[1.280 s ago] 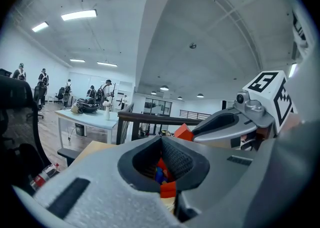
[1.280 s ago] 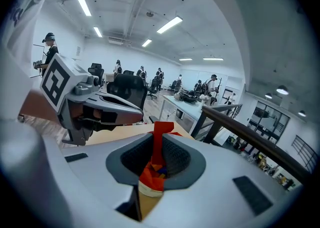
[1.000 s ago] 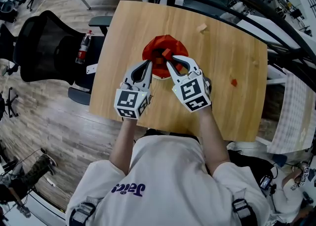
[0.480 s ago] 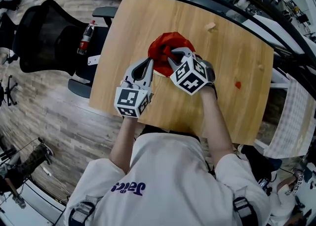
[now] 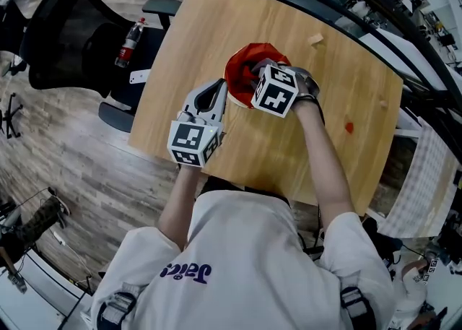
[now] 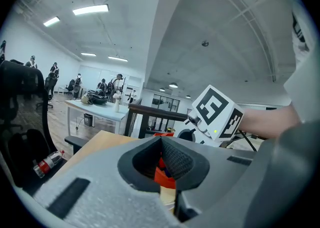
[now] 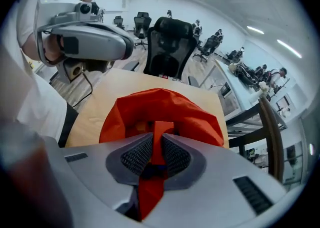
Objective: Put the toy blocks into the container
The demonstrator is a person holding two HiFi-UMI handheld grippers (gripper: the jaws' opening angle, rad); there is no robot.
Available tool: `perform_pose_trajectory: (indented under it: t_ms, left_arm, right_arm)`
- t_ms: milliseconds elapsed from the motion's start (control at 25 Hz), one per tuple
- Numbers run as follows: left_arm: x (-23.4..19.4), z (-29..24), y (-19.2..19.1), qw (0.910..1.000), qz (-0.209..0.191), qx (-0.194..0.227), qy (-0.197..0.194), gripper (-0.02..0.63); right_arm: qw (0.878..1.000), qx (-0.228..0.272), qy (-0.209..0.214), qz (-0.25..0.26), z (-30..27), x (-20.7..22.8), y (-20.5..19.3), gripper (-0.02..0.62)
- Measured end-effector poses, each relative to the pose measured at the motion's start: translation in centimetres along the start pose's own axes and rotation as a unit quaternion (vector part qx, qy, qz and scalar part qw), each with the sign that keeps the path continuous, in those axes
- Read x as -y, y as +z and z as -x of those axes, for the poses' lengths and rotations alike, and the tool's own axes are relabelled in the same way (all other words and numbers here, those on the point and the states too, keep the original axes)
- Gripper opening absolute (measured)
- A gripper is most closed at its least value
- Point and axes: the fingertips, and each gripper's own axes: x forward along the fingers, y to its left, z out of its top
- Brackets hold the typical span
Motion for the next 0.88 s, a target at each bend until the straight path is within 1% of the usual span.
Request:
perform_pose_trajectory:
  t_ms: [120,240,400,600,640,680,720,880]
  left_arm:
    - [-0.1,0.2,-0.1,1.0000,0.003,0.001,0.001,0.014]
    - [-0.1,0.2,0.0,1.0000,0.005,0.003,0.003,0.014]
    - [-0.2,0.3,-0.1,1.0000,0.007,0.005,0.004,0.014]
    - [-0.1,0.7,-0.3,0.9999,0.007,0.006,0.007,0.014]
    - [0.0,0.8,-0.3,0.9999,0.007,0.006,0.007,0.014]
    - [0.0,0.9,-0.3,0.9999,0.006,0.006,0.008,0.014]
    - [0.0,0.9,-0.3,0.9999,0.006,0.006,0.008,0.014]
    - [-0.1,1.2,0.0,0.9999,0.003,0.009,0.009,0.014]
  right_arm:
    - [0.999,-0.021,0.018,0.040,-0.7,-0.3,-0.2,0.063]
    - [0.997,-0.029,0.039,0.061,-1.0,-0.6,-0.2,0.063]
    - [0.996,-0.026,0.055,0.063,-1.1,-0.8,0.2,0.063]
    - [0.997,-0.027,0.054,0.055,-1.2,-0.7,0.1,0.071]
    - [0.997,-0.026,0.054,0.051,-1.3,-0.7,0.0,0.091]
    - [0.997,-0.024,0.054,0.049,-1.3,-0.8,0.0,0.142]
    - [0.997,-0.022,0.055,0.049,-1.4,-0.8,0.0,0.172]
    - [0.997,-0.022,0.053,0.057,-1.2,-0.9,0.1,0.173]
